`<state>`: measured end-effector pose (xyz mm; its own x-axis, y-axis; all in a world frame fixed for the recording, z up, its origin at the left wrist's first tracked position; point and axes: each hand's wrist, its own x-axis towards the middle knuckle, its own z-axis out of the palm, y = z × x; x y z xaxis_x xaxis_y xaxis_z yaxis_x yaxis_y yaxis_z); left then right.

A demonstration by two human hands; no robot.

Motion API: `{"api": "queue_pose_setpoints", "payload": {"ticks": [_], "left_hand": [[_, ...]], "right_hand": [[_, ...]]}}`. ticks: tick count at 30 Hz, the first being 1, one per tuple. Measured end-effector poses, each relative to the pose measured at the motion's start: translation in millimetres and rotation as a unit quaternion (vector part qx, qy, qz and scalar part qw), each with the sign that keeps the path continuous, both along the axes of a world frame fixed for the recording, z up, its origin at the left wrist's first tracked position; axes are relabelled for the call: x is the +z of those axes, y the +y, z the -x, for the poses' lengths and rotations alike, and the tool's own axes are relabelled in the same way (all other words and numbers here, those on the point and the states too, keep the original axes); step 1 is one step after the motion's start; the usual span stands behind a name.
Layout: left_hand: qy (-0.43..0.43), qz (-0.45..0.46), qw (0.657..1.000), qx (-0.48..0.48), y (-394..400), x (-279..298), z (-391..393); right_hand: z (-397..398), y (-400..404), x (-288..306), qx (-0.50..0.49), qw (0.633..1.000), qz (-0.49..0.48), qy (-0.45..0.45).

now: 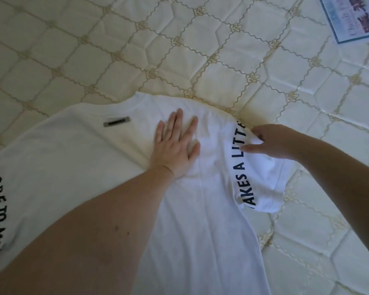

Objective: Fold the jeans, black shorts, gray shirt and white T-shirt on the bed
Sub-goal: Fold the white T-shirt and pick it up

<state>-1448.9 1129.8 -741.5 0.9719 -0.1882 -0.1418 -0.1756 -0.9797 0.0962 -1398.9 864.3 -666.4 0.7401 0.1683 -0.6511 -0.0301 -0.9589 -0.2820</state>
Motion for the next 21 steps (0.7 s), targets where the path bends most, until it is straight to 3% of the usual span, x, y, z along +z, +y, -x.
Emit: {"api": "queue_pose_setpoints", "payload": {"ticks": [2,5,9,11,13,16,21], "left_hand": [[-0.002,0.002,1.0,0.002,0.2,1.5,-0.4],[0.013,-0.004,1.0,-0.002,-1.3,7.3,-0.7],[0.023,0.063,0.998,0.02,3.0,25.8,-16.3],[-0.027,0.025,0.999,-0.018,10.1,32.6,-29.8],[-0.025,-0.006,0.999,-0.048,13.4,29.7,-41.1],[0.067,-0.003,0.997,-0.03,12.2,11.1,-49.1],[0.063,0.006,0.998,-0.027,15.4,1.5,-50.6]], "right_hand": [[7.9,-9.1,-3.6,-0.014,1.0,0.001,-0.02],[27.3,-2.5,-8.9,-0.118,0.989,-0.067,-0.057],[45.6,18.0,-15.2,-0.191,0.975,-0.077,-0.088],[46.6,21.0,-18.8,-0.202,0.971,-0.079,-0.104],[42.1,19.9,-20.8,-0.218,0.964,-0.104,-0.11],[35.4,18.2,-21.1,-0.221,0.965,-0.111,-0.09],[30.3,15.9,-3.5,-0.116,0.99,-0.04,-0.07]]}}
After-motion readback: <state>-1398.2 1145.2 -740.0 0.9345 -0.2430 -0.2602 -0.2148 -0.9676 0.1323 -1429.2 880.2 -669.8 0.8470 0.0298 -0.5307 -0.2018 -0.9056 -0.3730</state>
